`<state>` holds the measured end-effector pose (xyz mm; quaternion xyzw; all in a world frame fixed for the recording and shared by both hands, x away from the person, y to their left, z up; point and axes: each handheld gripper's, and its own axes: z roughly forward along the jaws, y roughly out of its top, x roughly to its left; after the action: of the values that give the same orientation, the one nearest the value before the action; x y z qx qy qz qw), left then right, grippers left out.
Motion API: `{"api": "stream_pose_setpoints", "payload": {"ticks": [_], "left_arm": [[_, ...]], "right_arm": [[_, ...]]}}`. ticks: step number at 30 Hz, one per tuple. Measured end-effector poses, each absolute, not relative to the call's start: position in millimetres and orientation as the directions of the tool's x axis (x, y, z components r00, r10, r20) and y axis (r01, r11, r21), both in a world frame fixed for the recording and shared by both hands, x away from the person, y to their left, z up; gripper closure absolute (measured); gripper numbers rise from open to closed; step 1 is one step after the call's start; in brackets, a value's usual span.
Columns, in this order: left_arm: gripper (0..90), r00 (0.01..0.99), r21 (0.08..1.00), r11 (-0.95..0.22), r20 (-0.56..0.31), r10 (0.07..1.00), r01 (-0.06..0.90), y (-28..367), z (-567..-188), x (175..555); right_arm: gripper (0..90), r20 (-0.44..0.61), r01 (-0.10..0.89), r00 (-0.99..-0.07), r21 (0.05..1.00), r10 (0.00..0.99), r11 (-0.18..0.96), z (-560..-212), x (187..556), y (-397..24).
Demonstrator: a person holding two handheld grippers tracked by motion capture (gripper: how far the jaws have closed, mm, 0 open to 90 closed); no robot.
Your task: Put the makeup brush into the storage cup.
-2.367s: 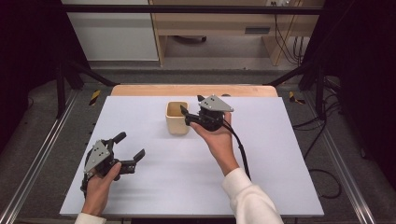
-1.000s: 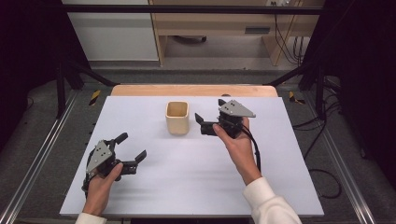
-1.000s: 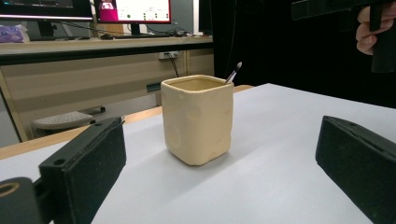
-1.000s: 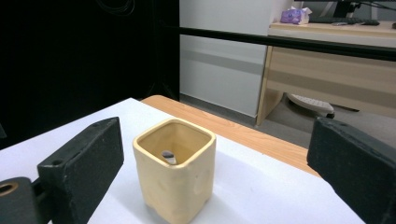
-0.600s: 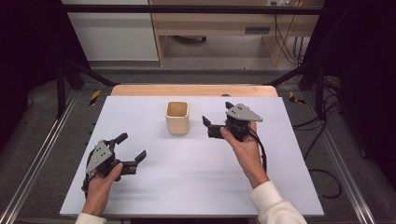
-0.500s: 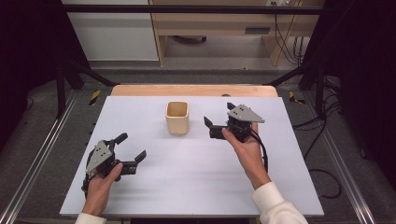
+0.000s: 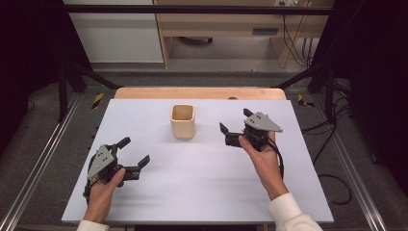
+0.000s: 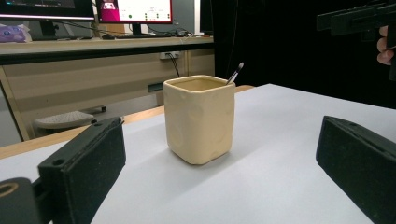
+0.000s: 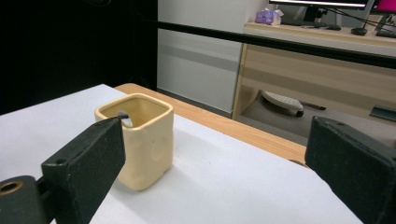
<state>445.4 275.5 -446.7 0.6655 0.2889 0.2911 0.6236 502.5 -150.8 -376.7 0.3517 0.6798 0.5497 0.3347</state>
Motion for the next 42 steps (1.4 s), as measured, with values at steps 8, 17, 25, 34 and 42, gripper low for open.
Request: {"api": "stream_pose_setpoints", "payload": {"ticks": [8, 17, 25, 34, 42], "left_arm": [[1.2, 0.665, 0.998, -0.061, 0.03, 0.746, 0.023, 275, -447, 445], [1.1, 0.67, 0.997, -0.079, 0.044, 0.741, 0.023, 273, -447, 443], [1.1, 0.667, 0.997, -0.077, 0.044, 0.743, 0.021, 276, -446, 442], [1.0, 0.666, 0.997, -0.073, 0.042, 0.745, 0.019, 279, -445, 439], [0.9, 0.665, 0.997, -0.076, 0.041, 0.746, 0.023, 282, -445, 438]], "right_arm": [[5.6, -0.092, 0.101, -0.519, 0.981, 0.85, 0.168, -385, 495, -165], [5.6, -0.127, 0.098, -0.521, 0.974, 0.844, 0.206, -397, 486, -177], [5.3, -0.128, 0.1, -0.521, 0.973, 0.844, 0.209, -407, 476, -187], [5.4, -0.113, 0.11, -0.513, 0.974, 0.851, 0.196, -417, 466, -202], [5.3, -0.106, 0.111, -0.5, 0.976, 0.86, 0.185, -425, 456, -219]]}}
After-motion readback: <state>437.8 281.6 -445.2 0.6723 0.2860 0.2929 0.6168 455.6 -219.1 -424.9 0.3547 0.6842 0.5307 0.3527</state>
